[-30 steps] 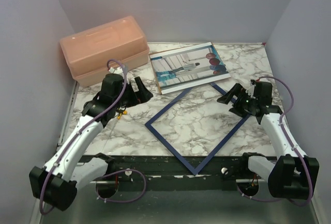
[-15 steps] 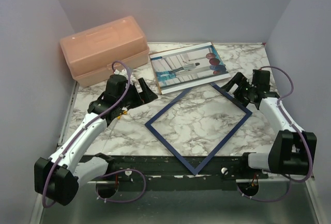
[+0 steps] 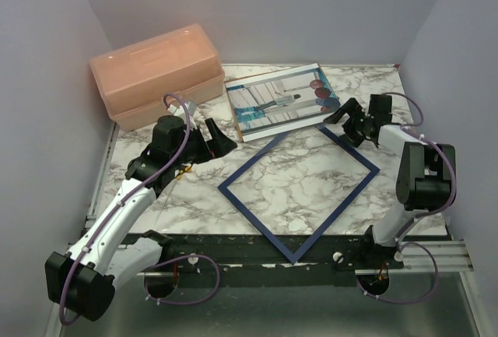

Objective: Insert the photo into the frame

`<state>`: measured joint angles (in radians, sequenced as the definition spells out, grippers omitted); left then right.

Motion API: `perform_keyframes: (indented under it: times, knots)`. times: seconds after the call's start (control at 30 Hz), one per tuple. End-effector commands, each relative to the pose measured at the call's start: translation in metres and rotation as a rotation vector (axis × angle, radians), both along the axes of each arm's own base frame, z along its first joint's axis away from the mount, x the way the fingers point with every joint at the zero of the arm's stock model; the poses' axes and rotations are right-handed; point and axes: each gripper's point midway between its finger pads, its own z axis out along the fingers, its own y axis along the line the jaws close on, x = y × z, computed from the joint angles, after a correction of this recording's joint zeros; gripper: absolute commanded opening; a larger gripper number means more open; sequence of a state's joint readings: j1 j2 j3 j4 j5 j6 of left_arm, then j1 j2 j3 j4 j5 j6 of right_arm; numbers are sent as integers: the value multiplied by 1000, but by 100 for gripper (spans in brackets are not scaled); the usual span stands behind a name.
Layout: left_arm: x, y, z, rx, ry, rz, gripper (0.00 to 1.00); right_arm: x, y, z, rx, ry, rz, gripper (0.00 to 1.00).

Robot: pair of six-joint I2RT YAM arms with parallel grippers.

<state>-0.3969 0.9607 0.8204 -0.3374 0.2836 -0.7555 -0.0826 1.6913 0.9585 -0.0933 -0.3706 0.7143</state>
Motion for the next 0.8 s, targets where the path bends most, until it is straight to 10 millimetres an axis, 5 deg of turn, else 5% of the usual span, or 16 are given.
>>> perform_keyframes:
  times: [0.0, 0.33, 0.77]
  knots:
    - [-3, -5, 10, -6, -41, -51, 99, 40, -3, 10, 1, -88, 2, 98]
    - [-4, -14, 1, -26, -7, -105, 98, 71, 12, -10, 102, -124, 43, 84]
    - [4, -23, -20, -37, 40, -121, 99, 103, 26, -8, 334, -240, -34, 60]
